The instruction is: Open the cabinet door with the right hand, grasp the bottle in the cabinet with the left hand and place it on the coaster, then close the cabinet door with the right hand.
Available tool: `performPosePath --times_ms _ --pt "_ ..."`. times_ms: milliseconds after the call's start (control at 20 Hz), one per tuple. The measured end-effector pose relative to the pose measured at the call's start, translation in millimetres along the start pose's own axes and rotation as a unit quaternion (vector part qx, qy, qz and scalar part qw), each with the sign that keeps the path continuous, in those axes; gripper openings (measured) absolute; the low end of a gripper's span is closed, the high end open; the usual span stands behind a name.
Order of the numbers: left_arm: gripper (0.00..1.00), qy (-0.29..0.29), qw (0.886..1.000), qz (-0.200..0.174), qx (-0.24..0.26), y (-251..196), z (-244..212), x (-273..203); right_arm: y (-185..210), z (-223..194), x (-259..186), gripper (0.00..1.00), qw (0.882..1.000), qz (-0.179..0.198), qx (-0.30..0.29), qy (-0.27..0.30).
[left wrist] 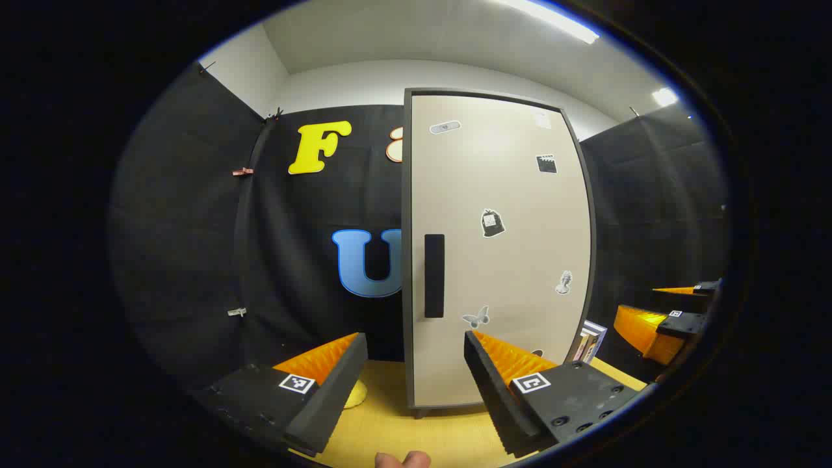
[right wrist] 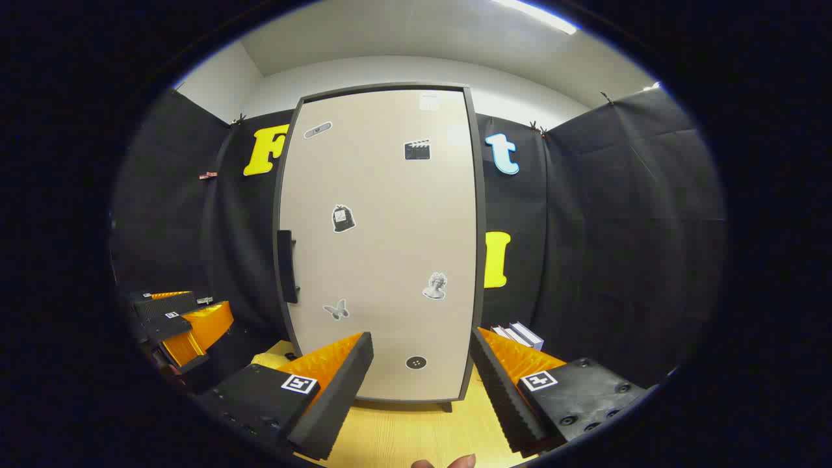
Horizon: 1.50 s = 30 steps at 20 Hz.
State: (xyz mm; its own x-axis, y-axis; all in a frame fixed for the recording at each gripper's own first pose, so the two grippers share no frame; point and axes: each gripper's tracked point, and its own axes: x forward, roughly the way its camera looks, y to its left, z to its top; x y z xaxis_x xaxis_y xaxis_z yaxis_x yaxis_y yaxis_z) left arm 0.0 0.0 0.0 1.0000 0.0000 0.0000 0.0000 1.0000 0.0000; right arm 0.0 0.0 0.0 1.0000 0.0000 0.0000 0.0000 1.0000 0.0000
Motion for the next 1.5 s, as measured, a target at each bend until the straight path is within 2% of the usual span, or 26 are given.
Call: performPosePath --times_ms 50,500,1150,1500 --pt "0.95 -0.002 1.000 0.000 0.002 4 -1 -1 3 -1 -1 0.97 1.000 0.000 -0.001 0.001" --pt "0.95 0.000 1.000 -0.001 0.003 26 -6 -4 19 8 -6 0.98 1.000 -0.004 -0.001 -0.012" --pt "0.94 0.000 1.000 -0.004 0.007 29 -8 -2 25 7 -4 0.97 1.000 -0.003 -0.001 -0.007" --pt "0.95 0.001 1.000 0.003 0.006 51 -10 0 63 19 15 0.97 1.000 0.021 0.007 -0.014"
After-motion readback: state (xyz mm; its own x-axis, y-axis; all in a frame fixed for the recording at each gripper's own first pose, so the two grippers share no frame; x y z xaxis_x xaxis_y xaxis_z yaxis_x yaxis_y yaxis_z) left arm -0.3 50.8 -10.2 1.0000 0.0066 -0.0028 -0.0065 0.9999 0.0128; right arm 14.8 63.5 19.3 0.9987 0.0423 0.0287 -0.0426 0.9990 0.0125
